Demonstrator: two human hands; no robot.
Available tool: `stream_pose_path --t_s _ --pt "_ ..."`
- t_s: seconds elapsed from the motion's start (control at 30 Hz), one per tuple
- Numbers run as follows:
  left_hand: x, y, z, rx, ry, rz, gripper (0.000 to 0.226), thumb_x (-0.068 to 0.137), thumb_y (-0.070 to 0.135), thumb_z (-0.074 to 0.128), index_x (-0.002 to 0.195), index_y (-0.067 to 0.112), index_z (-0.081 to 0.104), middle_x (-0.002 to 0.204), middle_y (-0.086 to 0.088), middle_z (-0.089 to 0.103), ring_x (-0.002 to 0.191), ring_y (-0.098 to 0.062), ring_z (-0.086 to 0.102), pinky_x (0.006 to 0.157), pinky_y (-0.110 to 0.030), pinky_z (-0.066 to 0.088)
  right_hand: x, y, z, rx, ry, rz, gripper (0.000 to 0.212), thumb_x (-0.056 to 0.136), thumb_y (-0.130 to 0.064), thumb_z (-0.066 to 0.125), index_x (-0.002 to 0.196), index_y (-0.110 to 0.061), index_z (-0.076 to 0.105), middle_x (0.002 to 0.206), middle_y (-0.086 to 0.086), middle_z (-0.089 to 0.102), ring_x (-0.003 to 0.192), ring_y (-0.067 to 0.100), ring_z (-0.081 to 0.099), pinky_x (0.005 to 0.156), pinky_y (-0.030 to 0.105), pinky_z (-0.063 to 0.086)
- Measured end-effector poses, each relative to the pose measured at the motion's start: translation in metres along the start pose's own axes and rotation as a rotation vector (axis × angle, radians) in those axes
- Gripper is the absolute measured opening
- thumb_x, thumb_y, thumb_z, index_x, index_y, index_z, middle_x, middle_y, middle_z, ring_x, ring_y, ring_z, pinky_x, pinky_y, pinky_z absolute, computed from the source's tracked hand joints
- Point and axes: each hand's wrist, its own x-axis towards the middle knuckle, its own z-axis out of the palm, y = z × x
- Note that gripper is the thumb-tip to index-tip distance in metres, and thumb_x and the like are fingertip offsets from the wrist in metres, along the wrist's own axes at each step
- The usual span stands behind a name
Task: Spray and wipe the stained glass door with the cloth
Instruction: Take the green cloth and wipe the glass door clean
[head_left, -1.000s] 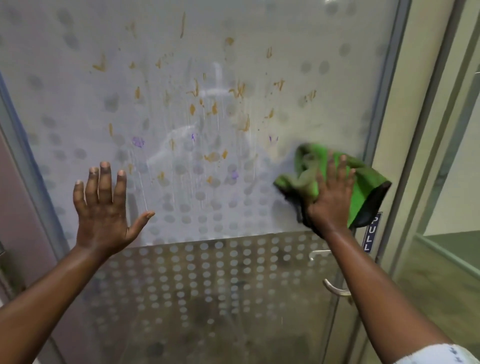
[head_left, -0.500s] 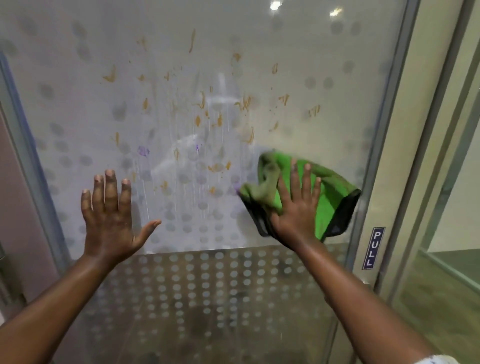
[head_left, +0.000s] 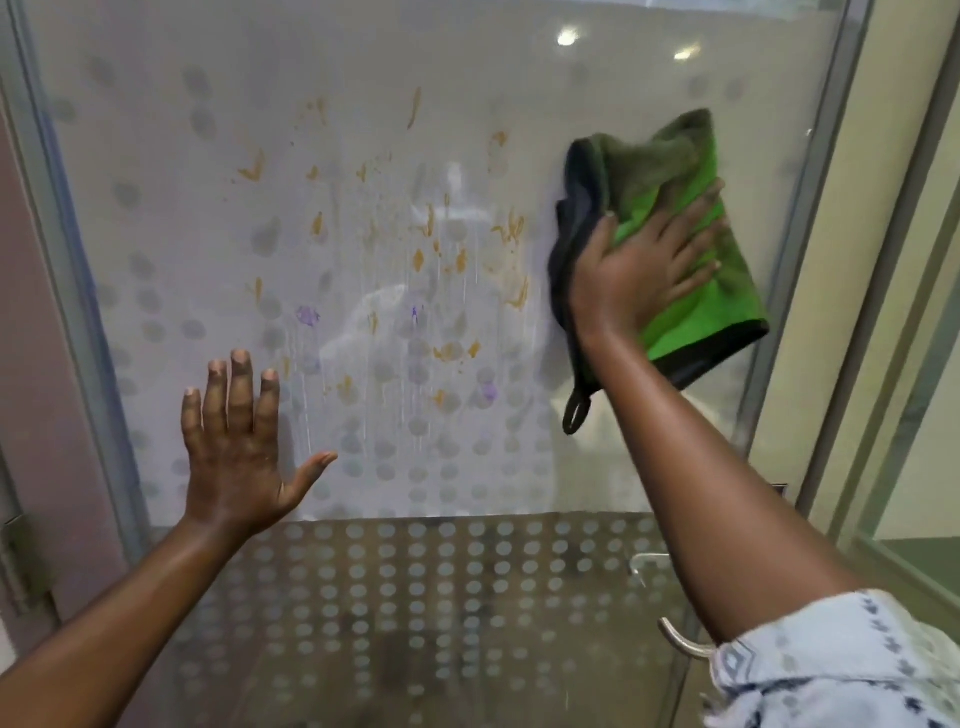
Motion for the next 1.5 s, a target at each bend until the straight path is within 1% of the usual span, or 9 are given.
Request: stream_pose_path --t_s 0.27,0.37,0.43,0.57,0.7,0.93,1.2,1.37,1.5 --pt "-0.001 -0.002 -0.002 -0.011 0.004 0.004 0.107 0.089 0.08 0.036 0.165 0.008 0.015 0.172 -0.02 0.006 0.16 -0.04 0.009 0.125 -0.063 0.01 -0.15 0.072 0.031 -0.1 -0.316 -1.031 0.091 0.08 -0.046 0.061 0.162 -0.023 0.027 0.171 0.015 0.012 0.157 0.047 0.006 0.122 0.068 0.006" --pt "-0.001 -0.006 -0.003 0.011 0.006 0.034 0.106 0.089 0.08 0.036 0.165 0.009 0.015 0.173 -0.019 0.008 0.16 -0.039 0.011 0.123 -0.066 0.014 -0.15 0.128 0.02 -0.129 -0.579 -1.543 0.061 0.105 -0.032 0.044 0.162 -0.02 0.027 0.171 0.011 0.014 0.159 0.037 0.006 0.122 0.055 0.025" --pt "-0.001 -0.009 -0.004 0.019 0.001 0.043 0.106 0.089 0.081 0.035 0.165 0.009 0.015 0.173 -0.018 0.007 0.16 -0.038 0.011 0.123 -0.066 0.014 -0.115 0.137 0.016 -0.165 -0.796 -1.73 0.054 0.111 -0.023 0.032 0.163 -0.018 0.021 0.173 0.006 0.006 0.16 0.028 0.001 0.126 0.054 0.02" --pt "0.0 -0.008 -0.006 0.008 -0.019 0.038 0.106 0.089 0.081 0.034 0.165 0.009 0.015 0.173 -0.019 0.006 0.16 -0.039 0.009 0.124 -0.065 0.012 -0.027 0.11 -0.004 -0.232 -0.793 -1.474 0.052 0.108 -0.044 0.01 0.159 -0.048 0.002 0.169 -0.016 -0.016 0.157 0.014 -0.018 0.125 0.052 -0.001" --pt "0.0 -0.007 -0.007 0.005 -0.033 0.035 0.106 0.089 0.081 0.033 0.165 0.008 0.015 0.173 -0.019 0.006 0.16 -0.039 0.008 0.124 -0.064 0.012 0.074 0.075 -0.028 -0.236 -0.332 -1.267 0.06 0.104 -0.046 0.036 0.16 -0.024 0.03 0.168 0.014 0.023 0.156 0.043 0.018 0.128 0.05 0.004" --pt "0.0 -0.003 -0.006 -0.007 -0.028 0.017 0.106 0.09 0.08 0.034 0.164 0.007 0.015 0.172 -0.021 0.007 0.16 -0.04 0.008 0.124 -0.064 0.011 -0.003 0.028 0.005 -0.06 -0.028 -0.597 0.081 0.083 -0.042 0.055 0.159 -0.022 0.033 0.168 0.014 0.025 0.156 0.041 0.018 0.125 0.059 0.011" --pt "-0.001 -0.008 -0.005 0.005 -0.022 0.031 0.105 0.09 0.08 0.035 0.165 0.008 0.015 0.172 -0.019 0.006 0.16 -0.039 0.008 0.125 -0.063 0.011 -0.208 0.115 0.031 -0.027 -0.513 -1.245 0.073 0.095 -0.039 0.06 0.16 -0.018 0.033 0.17 0.016 0.015 0.157 0.044 0.002 0.124 0.06 0.013" --pt "0.002 -0.014 -0.006 0.048 -0.024 0.079 0.104 0.091 0.078 0.036 0.165 0.009 0.013 0.172 -0.02 0.007 0.159 -0.04 0.01 0.123 -0.066 0.015 -0.132 0.107 0.019 0.031 -0.868 -1.606 0.065 0.101 -0.031 0.056 0.16 -0.019 0.032 0.172 0.01 0.01 0.16 0.033 -0.005 0.129 0.052 0.005" --pt "0.003 -0.015 -0.006 0.052 -0.023 0.071 0.104 0.09 0.078 0.039 0.164 0.008 0.016 0.172 -0.021 0.01 0.159 -0.041 0.013 0.122 -0.067 0.018 -0.026 0.073 -0.002 -0.01 -0.774 -1.616 0.061 0.101 -0.037 0.047 0.159 -0.018 0.036 0.171 0.011 0.015 0.16 0.034 0.002 0.13 0.049 0.003"
